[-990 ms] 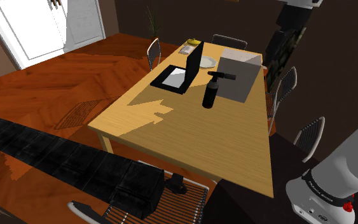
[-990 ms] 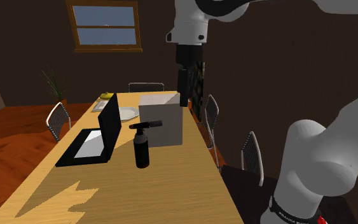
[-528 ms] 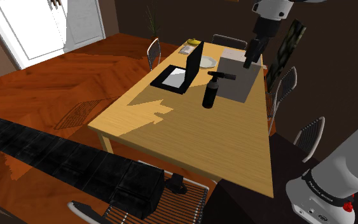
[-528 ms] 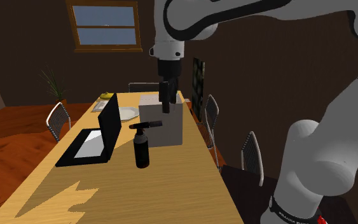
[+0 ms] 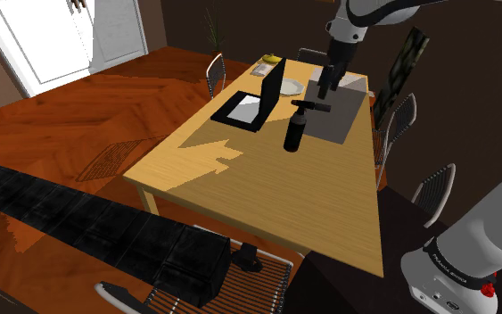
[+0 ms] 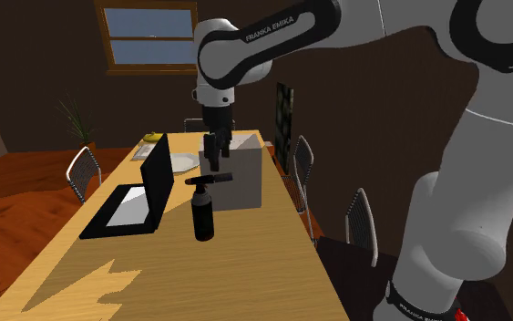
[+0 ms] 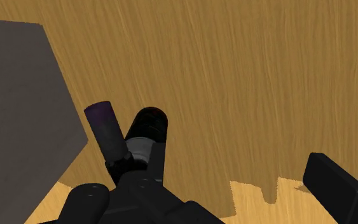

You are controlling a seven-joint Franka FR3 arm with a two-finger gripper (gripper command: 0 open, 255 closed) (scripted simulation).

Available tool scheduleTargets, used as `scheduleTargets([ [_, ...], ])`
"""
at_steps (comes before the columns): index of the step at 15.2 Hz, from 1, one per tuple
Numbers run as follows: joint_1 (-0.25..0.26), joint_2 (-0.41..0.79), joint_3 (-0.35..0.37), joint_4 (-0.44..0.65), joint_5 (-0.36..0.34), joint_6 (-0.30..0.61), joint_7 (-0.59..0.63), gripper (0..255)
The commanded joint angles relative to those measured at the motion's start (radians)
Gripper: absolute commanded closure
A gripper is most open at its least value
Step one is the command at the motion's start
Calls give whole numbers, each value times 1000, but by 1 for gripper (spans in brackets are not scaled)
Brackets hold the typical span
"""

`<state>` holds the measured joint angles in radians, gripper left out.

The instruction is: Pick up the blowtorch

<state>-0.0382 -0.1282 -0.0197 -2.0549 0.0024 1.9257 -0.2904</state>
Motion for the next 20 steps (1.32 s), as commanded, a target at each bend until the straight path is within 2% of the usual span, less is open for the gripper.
scheduleTargets([
  [1, -2, 71, -3, 49, -6, 21, -11, 0],
  [7, -14, 299, -14, 236, -20, 59, -50, 0],
  [12, -25, 492, -20, 429, -29, 57, -78, 0],
  [20, -25, 525, -19, 373, -29, 145, -76, 0],
])
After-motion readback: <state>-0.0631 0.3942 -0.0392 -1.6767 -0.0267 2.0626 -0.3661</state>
